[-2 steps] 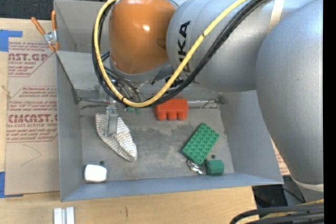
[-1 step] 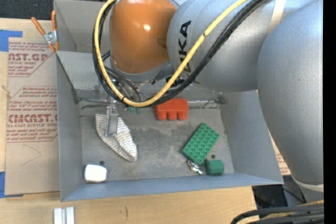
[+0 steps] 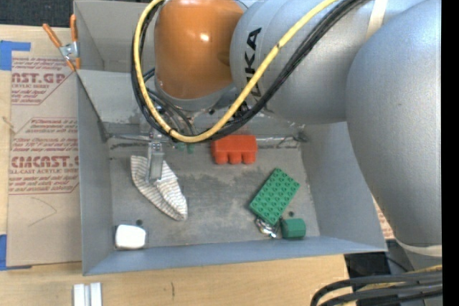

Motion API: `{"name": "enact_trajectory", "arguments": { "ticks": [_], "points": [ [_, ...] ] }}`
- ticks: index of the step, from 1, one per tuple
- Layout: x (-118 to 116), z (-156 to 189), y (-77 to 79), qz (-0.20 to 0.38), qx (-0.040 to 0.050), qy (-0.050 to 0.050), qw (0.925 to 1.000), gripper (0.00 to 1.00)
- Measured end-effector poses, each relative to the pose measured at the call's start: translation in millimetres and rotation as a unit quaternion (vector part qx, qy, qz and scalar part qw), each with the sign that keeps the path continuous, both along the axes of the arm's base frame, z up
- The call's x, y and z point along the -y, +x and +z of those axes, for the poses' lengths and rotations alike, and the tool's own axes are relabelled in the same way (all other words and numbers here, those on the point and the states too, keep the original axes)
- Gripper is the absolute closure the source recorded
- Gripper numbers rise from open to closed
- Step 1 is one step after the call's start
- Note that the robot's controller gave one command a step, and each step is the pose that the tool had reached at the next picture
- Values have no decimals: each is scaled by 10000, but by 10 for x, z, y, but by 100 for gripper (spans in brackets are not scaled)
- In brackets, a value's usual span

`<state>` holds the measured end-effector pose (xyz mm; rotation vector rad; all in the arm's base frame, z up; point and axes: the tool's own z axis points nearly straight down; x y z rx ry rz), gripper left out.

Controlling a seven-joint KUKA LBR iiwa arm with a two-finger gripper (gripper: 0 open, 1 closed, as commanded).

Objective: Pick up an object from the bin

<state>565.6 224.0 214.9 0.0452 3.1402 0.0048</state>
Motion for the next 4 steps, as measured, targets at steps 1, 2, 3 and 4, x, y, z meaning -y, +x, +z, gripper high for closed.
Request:
{"name": "enact_trajectory", "arguments": {
  "ticks": [1,2,3,4],
  "points": [
    [158,-494,-191,86,-1,-4,10000,0],
    [182,-791,-372,-203,-21,-5,9998,0],
    [183,-855,-409,-443,-10,2,9990,0],
    [301,-1032,-346,-1271,-23,-2,9919,0]
  ]
}}
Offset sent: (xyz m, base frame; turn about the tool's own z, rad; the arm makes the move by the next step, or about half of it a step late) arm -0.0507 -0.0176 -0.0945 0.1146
